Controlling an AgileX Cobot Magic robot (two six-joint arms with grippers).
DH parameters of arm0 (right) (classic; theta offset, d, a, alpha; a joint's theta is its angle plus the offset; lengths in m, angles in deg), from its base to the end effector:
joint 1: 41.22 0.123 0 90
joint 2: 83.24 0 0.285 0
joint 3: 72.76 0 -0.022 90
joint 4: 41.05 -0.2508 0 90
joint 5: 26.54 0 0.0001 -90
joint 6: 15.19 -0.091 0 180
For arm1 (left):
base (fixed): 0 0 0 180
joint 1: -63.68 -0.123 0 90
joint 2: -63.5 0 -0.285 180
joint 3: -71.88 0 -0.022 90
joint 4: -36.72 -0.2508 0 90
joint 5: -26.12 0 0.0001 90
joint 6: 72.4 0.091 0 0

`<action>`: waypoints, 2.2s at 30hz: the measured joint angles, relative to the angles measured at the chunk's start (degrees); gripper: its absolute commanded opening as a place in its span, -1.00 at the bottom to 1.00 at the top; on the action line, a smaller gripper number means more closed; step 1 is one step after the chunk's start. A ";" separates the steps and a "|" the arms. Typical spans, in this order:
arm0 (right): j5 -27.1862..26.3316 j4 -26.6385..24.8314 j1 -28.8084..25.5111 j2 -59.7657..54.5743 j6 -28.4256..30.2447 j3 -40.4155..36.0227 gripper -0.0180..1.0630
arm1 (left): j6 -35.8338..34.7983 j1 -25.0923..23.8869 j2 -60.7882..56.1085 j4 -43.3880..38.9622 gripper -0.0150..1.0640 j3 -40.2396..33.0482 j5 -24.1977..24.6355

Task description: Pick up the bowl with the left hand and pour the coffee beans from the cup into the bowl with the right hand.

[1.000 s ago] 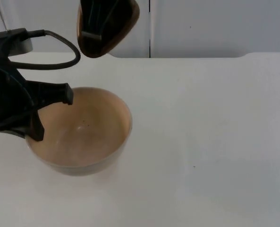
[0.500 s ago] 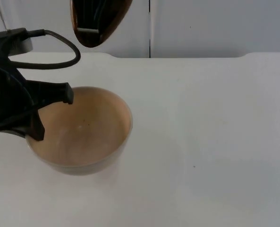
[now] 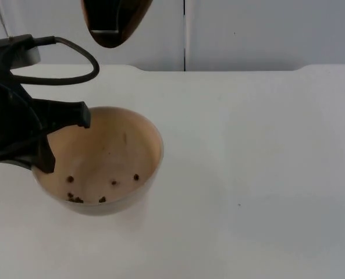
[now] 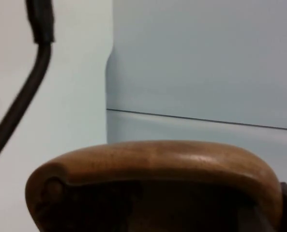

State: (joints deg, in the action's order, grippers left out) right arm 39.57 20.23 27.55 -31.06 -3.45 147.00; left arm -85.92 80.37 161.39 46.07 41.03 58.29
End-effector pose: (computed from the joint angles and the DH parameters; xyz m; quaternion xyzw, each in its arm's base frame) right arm 0.2356 0.4049 0.3399 -0.6160 0.5773 -0.3478 0.4078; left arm 0.2646 -0.0876 0.1800 -0.0336 0.9842 -0.0954 0.1454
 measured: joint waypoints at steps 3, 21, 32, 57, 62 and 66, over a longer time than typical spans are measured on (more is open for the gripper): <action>0.00 1.43 0.30 0.00 -0.30 0.00 -0.97 | 0.00 0.00 0.00 0.11 -0.98 0.00 0.00; 0.66 10.20 3.15 0.10 -1.63 0.00 -0.97 | 0.00 0.00 0.00 0.93 -0.98 0.00 0.00; 0.99 10.96 3.36 0.10 -1.63 0.00 -0.97 | 0.00 0.00 0.00 0.93 -0.98 0.00 0.00; 1.22 4.54 2.57 0.21 -1.75 0.00 -0.97 | 0.00 0.00 0.00 1.15 -0.98 0.00 0.11; 1.69 0.39 0.71 0.21 -3.11 0.00 -0.97 | 0.00 0.00 0.00 1.15 -0.98 0.00 0.11; 1.94 -1.48 0.17 0.29 -4.24 0.00 -0.97 | 0.00 0.00 0.00 1.15 -0.98 0.00 0.11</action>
State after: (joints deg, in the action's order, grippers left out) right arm 41.51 18.75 27.72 -30.76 -7.69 147.00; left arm -85.92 80.37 161.39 47.22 41.03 58.40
